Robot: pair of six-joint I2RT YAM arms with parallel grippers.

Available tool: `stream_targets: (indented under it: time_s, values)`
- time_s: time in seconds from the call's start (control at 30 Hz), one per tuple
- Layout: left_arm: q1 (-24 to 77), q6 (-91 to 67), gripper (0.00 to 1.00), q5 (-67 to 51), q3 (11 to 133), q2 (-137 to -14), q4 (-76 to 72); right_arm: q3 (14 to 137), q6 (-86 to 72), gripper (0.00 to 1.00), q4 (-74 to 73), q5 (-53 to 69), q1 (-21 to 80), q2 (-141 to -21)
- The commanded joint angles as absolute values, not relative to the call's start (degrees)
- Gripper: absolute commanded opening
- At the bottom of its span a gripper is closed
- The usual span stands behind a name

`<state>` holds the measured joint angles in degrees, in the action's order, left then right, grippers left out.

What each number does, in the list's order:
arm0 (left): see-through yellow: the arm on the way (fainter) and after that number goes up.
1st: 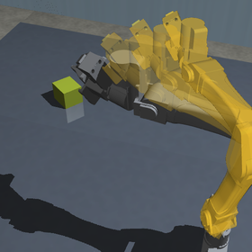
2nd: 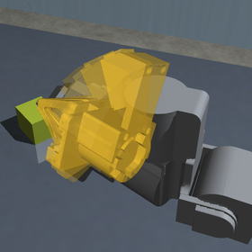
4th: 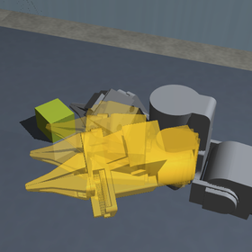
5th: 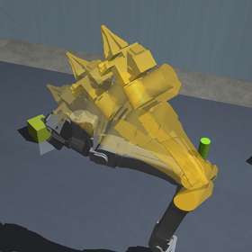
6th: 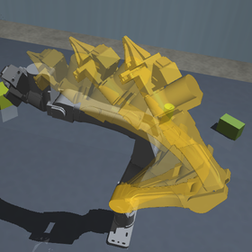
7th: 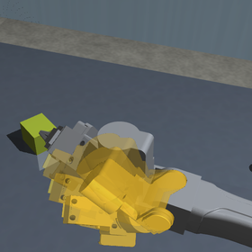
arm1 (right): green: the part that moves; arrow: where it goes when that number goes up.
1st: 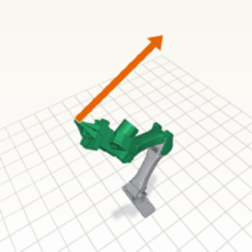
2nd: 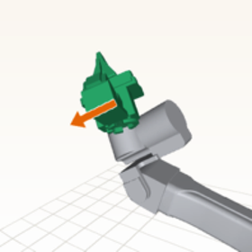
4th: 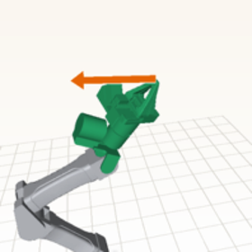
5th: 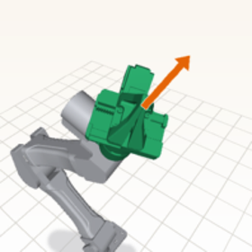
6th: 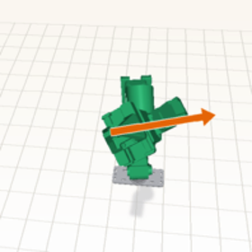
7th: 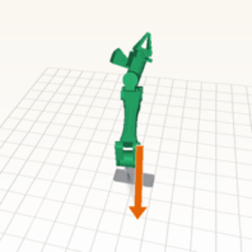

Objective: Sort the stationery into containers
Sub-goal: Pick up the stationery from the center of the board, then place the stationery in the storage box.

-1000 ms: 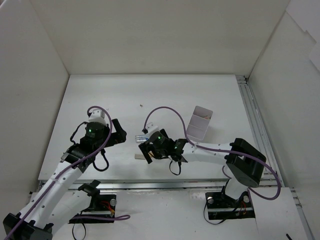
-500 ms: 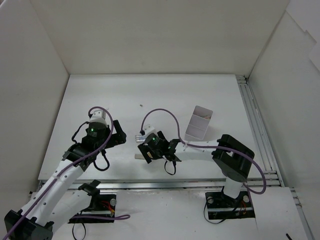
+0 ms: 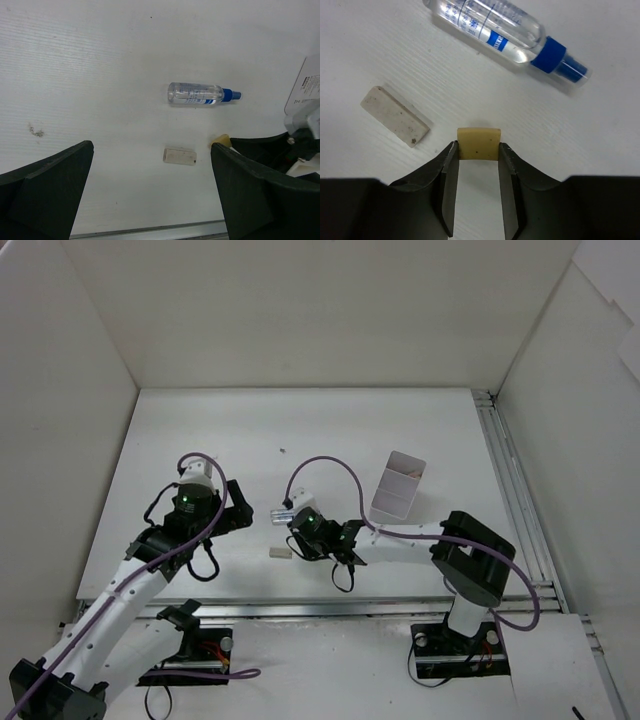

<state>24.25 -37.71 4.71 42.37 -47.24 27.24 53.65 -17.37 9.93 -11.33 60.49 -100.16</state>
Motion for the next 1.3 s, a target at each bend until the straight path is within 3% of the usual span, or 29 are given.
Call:
stream_targets:
  time_s: [0.0,0.23,0.37,0.47,0.97,1.27]
  values:
    - [23.99,-36.83,1.0,3.52,42.54,-47.99,24.79,52.56,-18.2,0.15,12.31,-17.82,60.82,-91.33]
    - [24.52,-34.37,1.0,-3.95,40.7,-49.66,20.83,50.54,-25.74,0.19,5.19,-36.63,54.51,-78.07]
    - [25.05,-33.58,1.0,-6.15,40.08,-50.88,19.25,49.75,-36.78,0.17,-3.39,-58.82,52.56,-72.62]
    - [26.27,-32.17,1.0,-8.43,39.9,-51.33,17.5,48.08,-40.42,0.17,-5.54,-63.88,50.63,-69.36]
    - [30.23,-30.94,1.0,-9.93,40.87,-55.02,14.68,51.42,-41.75,0.17,-5.71,-57.23,39.99,-76.64]
    - [31.9,-31.46,1.0,-9.67,41.04,-56.42,15.38,52.73,-42.54,0.24,-5.8,-53.79,37.79,-81.29]
